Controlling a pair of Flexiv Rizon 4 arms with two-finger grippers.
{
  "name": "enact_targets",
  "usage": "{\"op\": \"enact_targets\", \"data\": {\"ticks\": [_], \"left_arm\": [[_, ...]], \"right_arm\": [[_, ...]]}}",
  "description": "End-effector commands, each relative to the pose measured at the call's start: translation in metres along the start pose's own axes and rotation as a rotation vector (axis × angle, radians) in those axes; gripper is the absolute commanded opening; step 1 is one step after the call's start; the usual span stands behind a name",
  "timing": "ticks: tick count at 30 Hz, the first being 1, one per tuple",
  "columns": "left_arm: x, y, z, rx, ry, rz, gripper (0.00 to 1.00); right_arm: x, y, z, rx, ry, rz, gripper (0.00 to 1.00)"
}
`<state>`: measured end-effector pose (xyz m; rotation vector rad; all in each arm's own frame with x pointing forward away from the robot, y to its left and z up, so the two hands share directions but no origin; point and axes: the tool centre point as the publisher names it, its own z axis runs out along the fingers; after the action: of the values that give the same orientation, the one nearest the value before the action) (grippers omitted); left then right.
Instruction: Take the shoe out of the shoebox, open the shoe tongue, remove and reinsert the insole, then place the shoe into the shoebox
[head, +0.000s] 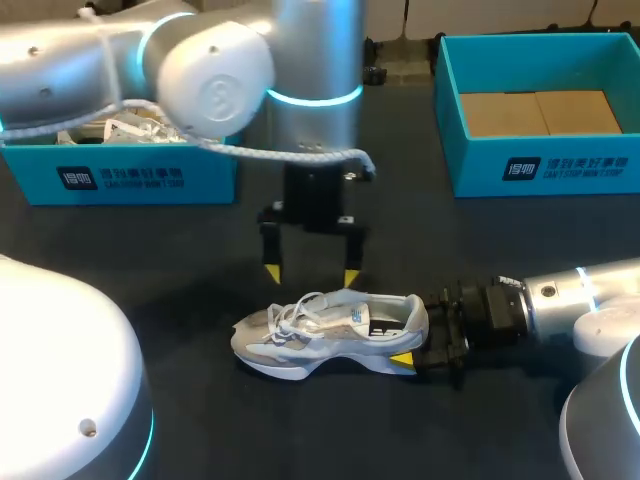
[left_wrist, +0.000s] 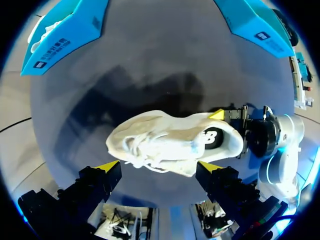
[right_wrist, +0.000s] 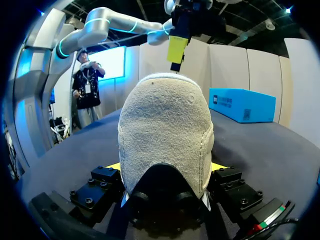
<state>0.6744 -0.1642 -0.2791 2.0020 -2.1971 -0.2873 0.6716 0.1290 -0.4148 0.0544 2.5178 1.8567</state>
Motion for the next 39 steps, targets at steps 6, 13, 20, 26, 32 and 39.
{"op": "enact_targets", "data": {"ticks": [6, 13, 20, 26, 32, 39], "left_arm": [[0.044, -0.003, 0.015, 0.038, -0.143, -0.014, 1.0], [0.051, -0.001, 0.033, 0.031, -0.19, -0.052, 1.0], [0.052, 0.001, 0.043, 0.057, -0.226, -0.074, 1.0], [0.057, -0.003, 0.051, 0.064, -0.234, -0.091, 1.0], [0.059, -0.012, 0.062, 0.054, -0.253, -0.122, 1.0], [0.057, -0.014, 0.072, 0.075, -0.285, -0.13, 1.0]], "right_arm": [[0.0, 0.001, 0.001, 0.003, -0.001, 0.001, 0.0], [0.0, 0.001, 0.001, 0.003, -0.001, 0.001, 0.0], [0.0, 0.001, 0.001, 0.003, -0.001, 0.001, 0.0], [0.0, 0.001, 0.001, 0.003, -0.001, 0.001, 0.0], [0.0, 0.001, 0.001, 0.003, -0.001, 0.001, 0.0], [0.0, 0.001, 0.001, 0.003, -0.001, 0.001, 0.0]]}}
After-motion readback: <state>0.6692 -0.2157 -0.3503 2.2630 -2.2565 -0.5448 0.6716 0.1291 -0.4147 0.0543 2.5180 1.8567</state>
